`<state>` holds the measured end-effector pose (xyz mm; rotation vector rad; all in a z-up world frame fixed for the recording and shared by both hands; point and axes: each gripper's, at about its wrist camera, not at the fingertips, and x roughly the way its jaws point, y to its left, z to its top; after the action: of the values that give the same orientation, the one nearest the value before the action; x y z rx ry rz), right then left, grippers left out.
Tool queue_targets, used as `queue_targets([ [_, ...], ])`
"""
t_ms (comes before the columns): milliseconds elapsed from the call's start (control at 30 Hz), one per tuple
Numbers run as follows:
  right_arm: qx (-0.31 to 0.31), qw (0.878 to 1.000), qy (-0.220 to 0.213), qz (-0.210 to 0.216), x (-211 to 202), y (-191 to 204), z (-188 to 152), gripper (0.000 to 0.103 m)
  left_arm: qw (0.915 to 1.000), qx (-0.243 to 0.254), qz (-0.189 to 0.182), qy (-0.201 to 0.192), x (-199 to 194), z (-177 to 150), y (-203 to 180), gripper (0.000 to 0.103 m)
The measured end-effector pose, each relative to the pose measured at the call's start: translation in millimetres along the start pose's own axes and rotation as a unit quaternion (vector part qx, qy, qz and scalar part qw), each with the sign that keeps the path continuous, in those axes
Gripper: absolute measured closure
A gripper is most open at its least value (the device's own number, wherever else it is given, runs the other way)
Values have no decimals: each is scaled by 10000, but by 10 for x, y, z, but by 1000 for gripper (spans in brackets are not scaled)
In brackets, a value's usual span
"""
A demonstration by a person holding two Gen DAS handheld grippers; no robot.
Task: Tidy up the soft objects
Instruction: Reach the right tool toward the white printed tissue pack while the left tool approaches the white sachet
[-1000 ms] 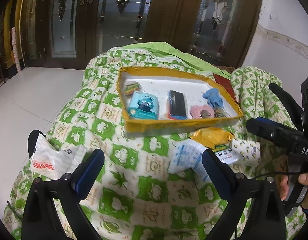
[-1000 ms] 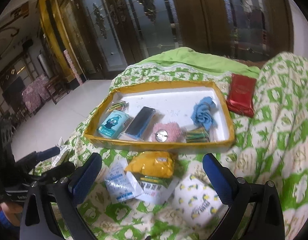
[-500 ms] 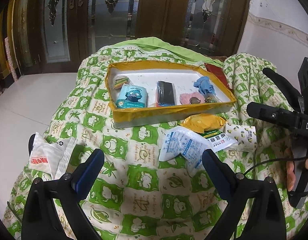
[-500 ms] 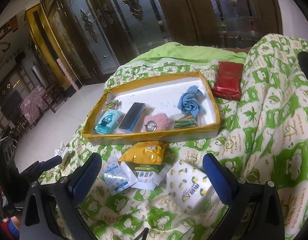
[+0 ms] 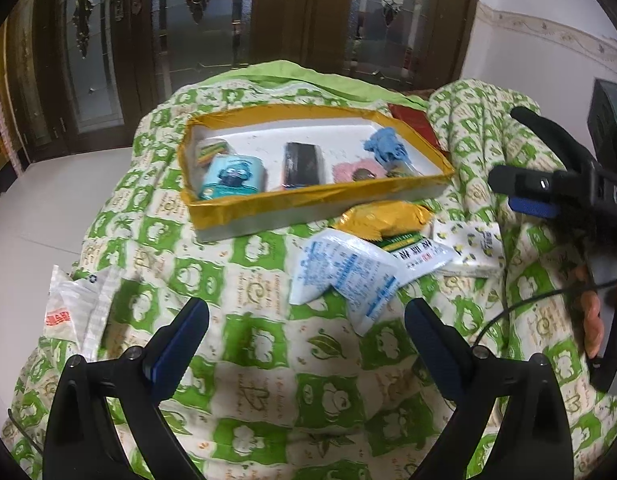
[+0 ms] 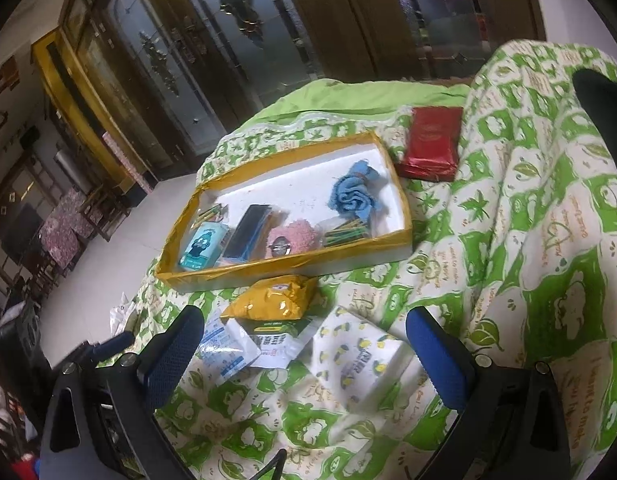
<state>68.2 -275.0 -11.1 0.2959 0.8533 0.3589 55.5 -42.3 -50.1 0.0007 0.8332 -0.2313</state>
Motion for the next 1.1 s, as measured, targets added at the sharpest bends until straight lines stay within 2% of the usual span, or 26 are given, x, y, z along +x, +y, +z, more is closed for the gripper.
queue_targets([
  [167,180,9998,39,82,-28,-99,27,1,9998,173,-23,58,38,-30,-89,5],
  [600,-66,9995,291,-52,73,-41,12,1,9999,112,-29,119,70,-36,-80,5],
  [800,-295,9975,640,-61,135,-5,29,1,9997,143,-3,181,95,-57,-94,5],
  [1100,-560,9946,852,-172,201,43,-25,1,9992,156,46,353,173,-88,-127,5],
])
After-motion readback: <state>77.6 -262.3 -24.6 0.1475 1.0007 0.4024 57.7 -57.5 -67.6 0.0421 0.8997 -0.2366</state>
